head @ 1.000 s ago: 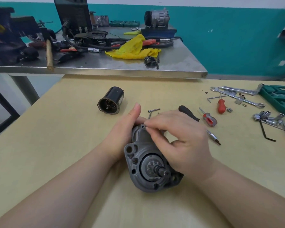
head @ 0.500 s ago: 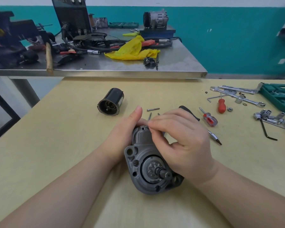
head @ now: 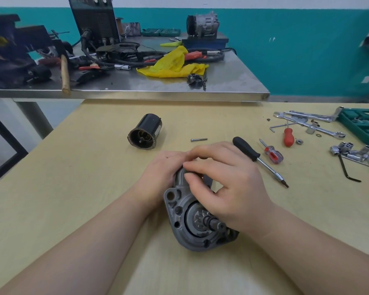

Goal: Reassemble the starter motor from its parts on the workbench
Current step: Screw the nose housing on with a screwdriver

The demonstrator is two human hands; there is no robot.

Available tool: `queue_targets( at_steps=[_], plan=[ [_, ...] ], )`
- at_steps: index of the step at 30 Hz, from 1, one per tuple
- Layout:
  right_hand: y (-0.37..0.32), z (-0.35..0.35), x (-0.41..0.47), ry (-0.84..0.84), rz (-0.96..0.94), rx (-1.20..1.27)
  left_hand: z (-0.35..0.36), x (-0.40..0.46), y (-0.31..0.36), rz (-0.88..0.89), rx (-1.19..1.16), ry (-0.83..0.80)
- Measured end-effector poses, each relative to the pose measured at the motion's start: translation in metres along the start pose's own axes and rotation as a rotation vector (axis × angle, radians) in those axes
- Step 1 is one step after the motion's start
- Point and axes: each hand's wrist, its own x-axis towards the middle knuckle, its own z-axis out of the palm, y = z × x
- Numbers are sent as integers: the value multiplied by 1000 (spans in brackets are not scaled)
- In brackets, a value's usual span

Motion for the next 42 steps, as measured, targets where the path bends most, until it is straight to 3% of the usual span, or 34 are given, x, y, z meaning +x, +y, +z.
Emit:
queue_targets(
  at_steps=[4, 8, 12, 14, 17, 19, 21, 25, 27, 42],
  plan=[
    [-1, -3, -2, 54, 80, 22, -3, 0, 12, 46, 37, -49],
    [-1, -3, -2, 59, 58, 13, -2, 1, 14, -207, -202, -62],
    [-1, -1, -2, 2, 52, -1, -2, -1, 12, -189, -178, -56],
    [1, -1, -2, 9, 61, 33, -1, -1, 14, -243, -285, -49],
    [11, -7, 1, 62, 210, 95, 2, 0, 16, -435, -542, -27],
    [25, -12, 4, 64, 375, 88, 1, -1, 17, -463, -598, -35],
    [38, -13, 5, -105, 456, -14, -1, -1, 17, -398, -564, -50],
    [47, -12, 6, -657, 392, -191, -4, 2, 18, -352, -513, -82],
    [46, -10, 7, -787, 363, -251, -3, 2, 16, -344, -490, -89],
    [43, -9, 7, -833, 339, -384, -3, 1, 14, -374, -523, -95]
  ],
)
